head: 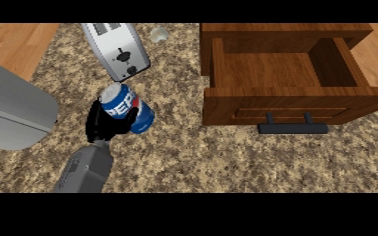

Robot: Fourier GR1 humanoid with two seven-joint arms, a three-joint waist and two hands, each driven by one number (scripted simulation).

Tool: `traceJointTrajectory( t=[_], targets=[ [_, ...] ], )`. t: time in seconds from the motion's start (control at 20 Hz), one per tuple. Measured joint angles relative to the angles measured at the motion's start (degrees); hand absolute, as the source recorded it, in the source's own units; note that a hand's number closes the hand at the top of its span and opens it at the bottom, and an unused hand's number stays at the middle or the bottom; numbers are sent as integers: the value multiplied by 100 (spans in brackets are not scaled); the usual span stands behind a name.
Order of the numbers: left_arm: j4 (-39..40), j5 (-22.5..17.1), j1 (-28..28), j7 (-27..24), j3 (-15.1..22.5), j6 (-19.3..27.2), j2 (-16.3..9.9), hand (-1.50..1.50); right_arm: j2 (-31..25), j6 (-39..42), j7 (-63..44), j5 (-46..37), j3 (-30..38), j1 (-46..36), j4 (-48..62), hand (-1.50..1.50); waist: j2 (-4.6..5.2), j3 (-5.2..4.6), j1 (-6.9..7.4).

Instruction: Pick up the can, place it into the drawer and close the drawer

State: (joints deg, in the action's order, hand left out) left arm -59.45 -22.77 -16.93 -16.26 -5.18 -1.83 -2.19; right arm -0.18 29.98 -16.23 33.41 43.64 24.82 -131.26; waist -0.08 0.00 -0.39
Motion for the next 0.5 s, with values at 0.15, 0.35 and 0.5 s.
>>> traceJointTrajectory(
  t=[0.15, 0.35, 0.5],
  targets=[
    [-666, 57, 33, 366, 157, 183, -28, 150, -28, 12, 81, 12, -28, 84, 51, -150, -8, 1, 15],
    [-1338, 265, -95, 821, 381, 619, 20, 150, -25, -29, 151, 6, -79, 168, 47, -150, -9, 3, 14],
    [-1736, 387, -254, 1193, 499, 879, 24, 150, -66, -39, 161, 14, -53, 123, 122, -150, -6, 3, 13]
  ],
)
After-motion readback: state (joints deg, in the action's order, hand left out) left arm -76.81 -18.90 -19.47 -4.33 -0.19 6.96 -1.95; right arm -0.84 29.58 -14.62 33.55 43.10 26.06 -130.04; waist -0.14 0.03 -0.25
